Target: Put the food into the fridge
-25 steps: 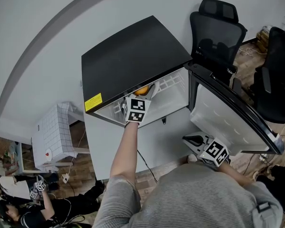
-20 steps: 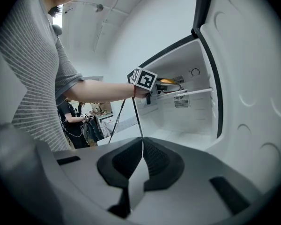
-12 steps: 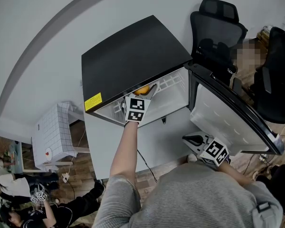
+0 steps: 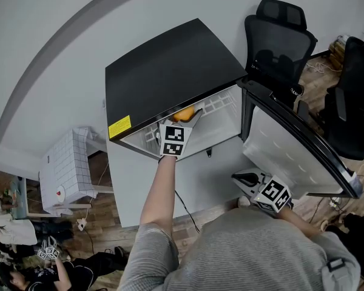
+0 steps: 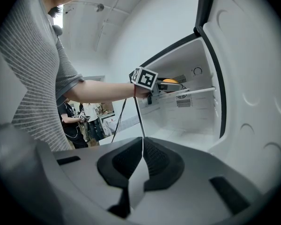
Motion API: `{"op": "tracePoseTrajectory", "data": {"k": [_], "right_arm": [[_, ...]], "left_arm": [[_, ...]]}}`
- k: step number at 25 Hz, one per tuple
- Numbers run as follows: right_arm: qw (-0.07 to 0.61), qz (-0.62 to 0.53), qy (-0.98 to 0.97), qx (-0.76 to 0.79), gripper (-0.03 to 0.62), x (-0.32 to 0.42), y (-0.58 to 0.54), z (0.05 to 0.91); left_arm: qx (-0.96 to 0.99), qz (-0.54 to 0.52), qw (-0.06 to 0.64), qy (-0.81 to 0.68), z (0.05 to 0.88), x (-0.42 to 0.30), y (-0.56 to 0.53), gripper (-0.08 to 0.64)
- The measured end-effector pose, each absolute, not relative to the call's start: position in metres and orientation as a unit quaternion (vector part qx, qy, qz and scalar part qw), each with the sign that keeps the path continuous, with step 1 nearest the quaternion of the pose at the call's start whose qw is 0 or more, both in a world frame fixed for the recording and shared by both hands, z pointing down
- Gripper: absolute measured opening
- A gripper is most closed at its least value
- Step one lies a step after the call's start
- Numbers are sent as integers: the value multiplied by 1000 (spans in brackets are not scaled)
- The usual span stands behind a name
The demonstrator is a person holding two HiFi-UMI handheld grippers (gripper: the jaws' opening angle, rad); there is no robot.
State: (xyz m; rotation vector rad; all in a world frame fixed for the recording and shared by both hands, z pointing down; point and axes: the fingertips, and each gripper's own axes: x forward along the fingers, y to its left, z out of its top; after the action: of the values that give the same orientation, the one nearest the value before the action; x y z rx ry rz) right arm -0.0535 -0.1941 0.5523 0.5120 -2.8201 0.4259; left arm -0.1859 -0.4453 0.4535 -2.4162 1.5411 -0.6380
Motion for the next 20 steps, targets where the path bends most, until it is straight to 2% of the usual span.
{"op": "tracePoseTrajectory", "data": {"k": [20], "right_arm": [[129,136,-968,164,12,-54,-184,559]], "left_arm": [[-811,-218,102,533,455,-191,-428,520]]}}
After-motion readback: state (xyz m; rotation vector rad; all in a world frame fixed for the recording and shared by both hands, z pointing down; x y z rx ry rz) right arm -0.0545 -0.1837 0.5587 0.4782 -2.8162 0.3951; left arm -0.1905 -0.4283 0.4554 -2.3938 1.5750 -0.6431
